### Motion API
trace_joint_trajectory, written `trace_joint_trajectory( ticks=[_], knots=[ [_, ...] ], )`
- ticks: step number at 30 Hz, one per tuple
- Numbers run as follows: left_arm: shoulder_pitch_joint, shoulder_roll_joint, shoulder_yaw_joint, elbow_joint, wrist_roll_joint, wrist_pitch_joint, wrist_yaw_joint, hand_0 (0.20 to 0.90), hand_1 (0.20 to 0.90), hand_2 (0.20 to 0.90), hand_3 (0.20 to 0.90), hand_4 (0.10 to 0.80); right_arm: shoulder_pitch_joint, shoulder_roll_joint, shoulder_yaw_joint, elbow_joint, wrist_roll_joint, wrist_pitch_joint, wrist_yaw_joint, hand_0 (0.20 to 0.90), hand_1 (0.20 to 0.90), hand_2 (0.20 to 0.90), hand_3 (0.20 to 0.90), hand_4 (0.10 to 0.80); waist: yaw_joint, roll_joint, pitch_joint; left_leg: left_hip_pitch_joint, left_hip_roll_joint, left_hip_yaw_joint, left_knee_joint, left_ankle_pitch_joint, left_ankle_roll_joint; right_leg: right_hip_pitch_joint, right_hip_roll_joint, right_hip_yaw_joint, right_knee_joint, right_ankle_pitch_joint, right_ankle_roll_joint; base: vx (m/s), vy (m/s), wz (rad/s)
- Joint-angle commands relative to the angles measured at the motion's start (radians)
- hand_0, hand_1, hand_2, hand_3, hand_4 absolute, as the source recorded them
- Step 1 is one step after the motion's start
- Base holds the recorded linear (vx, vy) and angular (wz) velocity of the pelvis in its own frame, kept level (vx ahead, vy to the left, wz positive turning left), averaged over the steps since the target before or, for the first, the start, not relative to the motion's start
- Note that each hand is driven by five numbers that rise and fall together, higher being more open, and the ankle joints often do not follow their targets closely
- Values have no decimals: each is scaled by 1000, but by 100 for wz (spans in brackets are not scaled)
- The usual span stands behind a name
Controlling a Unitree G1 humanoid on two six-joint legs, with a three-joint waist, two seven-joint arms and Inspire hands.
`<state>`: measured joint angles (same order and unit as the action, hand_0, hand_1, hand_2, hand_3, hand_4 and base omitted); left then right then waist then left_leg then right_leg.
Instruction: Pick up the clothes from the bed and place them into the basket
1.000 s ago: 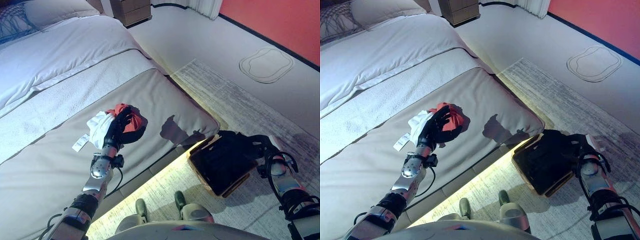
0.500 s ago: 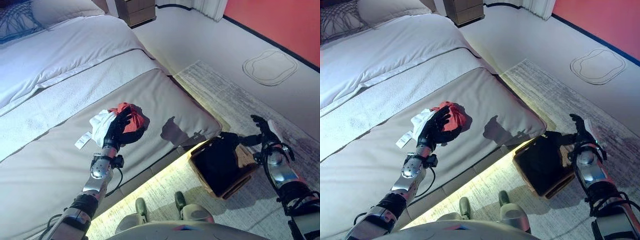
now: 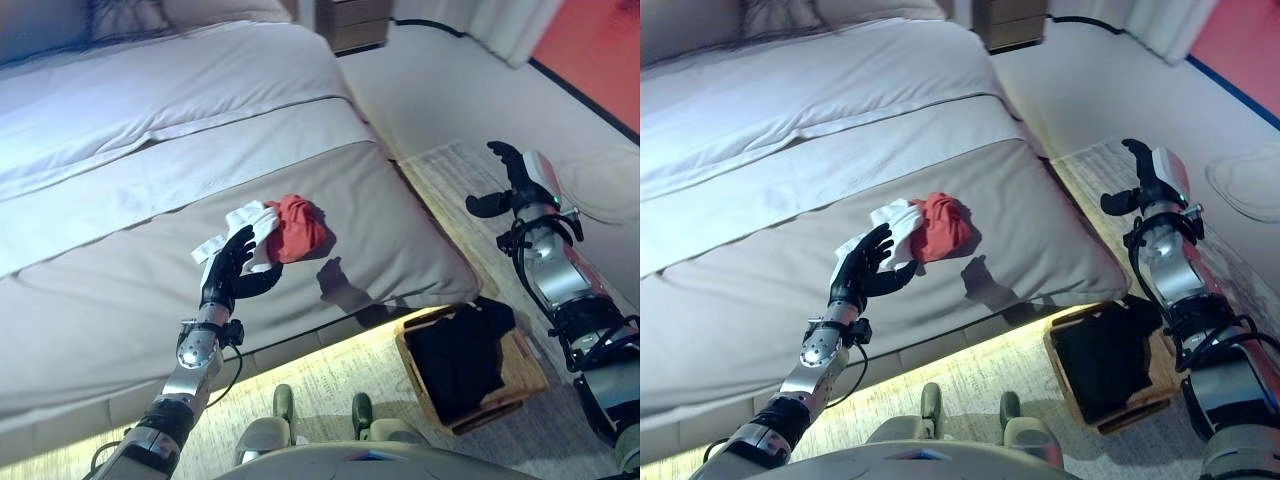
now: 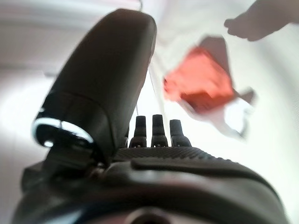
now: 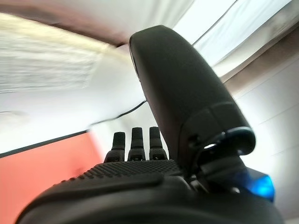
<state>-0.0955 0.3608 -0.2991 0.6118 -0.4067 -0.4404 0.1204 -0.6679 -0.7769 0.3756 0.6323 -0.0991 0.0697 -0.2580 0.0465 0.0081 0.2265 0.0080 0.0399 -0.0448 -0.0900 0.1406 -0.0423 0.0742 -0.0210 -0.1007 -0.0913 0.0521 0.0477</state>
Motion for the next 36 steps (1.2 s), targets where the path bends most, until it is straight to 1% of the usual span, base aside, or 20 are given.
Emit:
trace_joint_trajectory(
  ticks=[1, 3, 6, 8, 9, 10, 12, 14, 17, 18, 19, 22, 25, 28, 33, 34, 35, 36],
  knots=[
    [-79, 63, 14, -72, 29, -138, -9, 900, 900, 900, 900, 800, -248, -63, 69, 11, 9, -44, -55, 900, 900, 900, 900, 800, 68, -39, 33, -48, -62, -36, 145, -169, 21, -105, -32, -51, 181, -89, -47, -198, 49, 54],
    [-91, 74, -2, -107, 2, -160, -9, 900, 900, 900, 900, 800, -314, -60, 87, 39, 9, -43, -71, 900, 900, 900, 900, 800, 94, -17, 89, -96, -75, -73, 162, -153, 20, -146, -40, -79, 211, -96, -54, -188, 45, 55],
    [-93, 82, -19, -163, -12, -201, -3, 900, 900, 900, 900, 800, -407, -65, 139, 77, 40, -29, -101, 900, 900, 900, 900, 800, 130, 13, 160, -166, -96, -107, 194, -141, 21, -217, -54, -122, 267, -116, -66, -142, 50, 44],
    [-91, 86, -31, -193, -13, -209, 9, 900, 900, 900, 900, 800, -447, -63, 166, 92, 35, -5, -108, 900, 900, 900, 900, 800, 146, 27, 197, -225, -113, -112, 247, -144, 22, -272, -67, -144, 325, -130, -73, -99, 57, 33],
    [-91, 84, -38, -208, -7, -207, 20, 900, 900, 900, 900, 800, -471, -56, 188, 107, 32, 10, -116, 900, 900, 900, 900, 800, 155, 34, 217, -268, -127, -117, 295, -150, 24, -309, -76, -155, 370, -143, -78, -71, 43, 34],
    [-90, 84, -41, -213, -5, -204, 25, 900, 900, 900, 900, 800, -478, -53, 194, 112, 32, 16, -117, 900, 900, 900, 900, 800, 159, 37, 223, -281, -132, -119, 311, -153, 25, -320, -79, -159, 384, -147, -79, -45, 35, 43],
    [-78, 92, -46, -242, -2, -199, 32, 900, 900, 900, 900, 800, -509, -45, 213, 129, 39, 46, -123, 900, 900, 900, 900, 800, 179, 43, 260, -338, -154, -117, 393, -178, 34, -370, -93, -172, 463, -173, -83, -22, 22, 41],
    [-75, 106, -48, -262, -6, -196, 33, 900, 900, 900, 900, 800, -523, -33, 216, 147, 37, 65, -129, 900, 900, 900, 900, 800, 191, 49, 287, -387, -166, -108, 457, -198, 41, -412, -107, -182, 530, -191, -83, -19, 10, 30],
    [-69, 120, -53, -303, -24, -196, 51, 900, 900, 900, 900, 800, -537, -17, 216, 170, 64, 65, -104, 900, 900, 900, 900, 800, 203, 58, 294, -484, -183, -95, 557, -233, 52, -501, -130, -189, 639, -218, -86, 14, 11, 22],
    [-64, 119, -51, -310, -31, -194, 52, 900, 900, 900, 900, 800, -534, -12, 216, 176, 65, 63, -98, 900, 900, 900, 900, 800, 207, 57, 294, -486, -184, -90, 580, -266, 52, -507, -131, -178, 668, -248, -80, 74, 16, 20],
    [-62, 122, -53, -328, -46, -192, 53, 900, 900, 900, 900, 800, -534, -2, 217, 190, 55, 71, -99, 900, 900, 900, 900, 800, 213, 63, 294, -532, -189, -86, 633, -285, 56, -547, -139, -178, 716, -261, -82, 81, 21, 23],
    [-52, 126, -59, -374, -50, -187, 68, 900, 900, 900, 900, 800, -545, 1, 220, 239, 85, 66, -92, 900, 900, 900, 900, 800, 221, 80, 294, -613, -197, -77, 717, -314, 66, -622, -150, -175, 797, -284, -89, 13, 43, 9],
    [-39, 138, -60, -408, -56, -190, 83, 900, 900, 900, 900, 800, -556, 8, 210, 286, 75, 74, -87, 900, 900, 900, 900, 800, 230, 97, 294, -681, -203, -74, 772, -327, 75, -692, -151, -170, 852, -294, -92, 2, 21, 5],
    [-28, 149, -54, -429, -67, -195, 96, 900, 900, 900, 900, 800, -586, 6, 222, 329, 21, 120, -75, 900, 900, 900, 900, 800, 239, 110, 294, -729, -203, -70, 807, -333, 81, -742, -151, -168, 890, -304, -94, -4, 6, 1],
    [18, 182, -31, -494, -81, -195, 93, 900, 900, 900, 900, 800, -673, -48, 335, 438, -48, 223, -4, 900, 900, 900, 900, 800, 261, 124, 294, -809, -206, -66, 870, -342, 91, -826, -150, -168, 953, -316, -98, -27, -10, -1],
    [22, 188, -26, -502, -80, -194, 92, 900, 900, 900, 900, 800, -691, -54, 355, 454, -74, 234, 15, 832, 832, 832, 820, 720, 265, 126, 294, -816, -207, -67, 875, -342, 92, -831, -149, -169, 958, -319, -100, -31, -6, 1],
    [27, 195, -21, -509, -88, -194, 87, 900, 900, 900, 900, 800, -713, -62, 381, 475, -107, 236, 39, 526, 526, 526, 464, 364, 269, 127, 294, -823, -208, -65, 884, -345, 95, -840, -149, -171, 969, -322, -101, -30, -11, 0],
    [34, 201, -14, -517, -98, -192, 79, 900, 900, 900, 900, 800, -729, -70, 404, 491, -104, 229, 57, 300, 300, 300, 200, 100, 272, 129, 294, -827, -208, -63, 890, -346, 96, -844, -149, -171, 976, -323, -101, 0, 0, 0]
  ],
)
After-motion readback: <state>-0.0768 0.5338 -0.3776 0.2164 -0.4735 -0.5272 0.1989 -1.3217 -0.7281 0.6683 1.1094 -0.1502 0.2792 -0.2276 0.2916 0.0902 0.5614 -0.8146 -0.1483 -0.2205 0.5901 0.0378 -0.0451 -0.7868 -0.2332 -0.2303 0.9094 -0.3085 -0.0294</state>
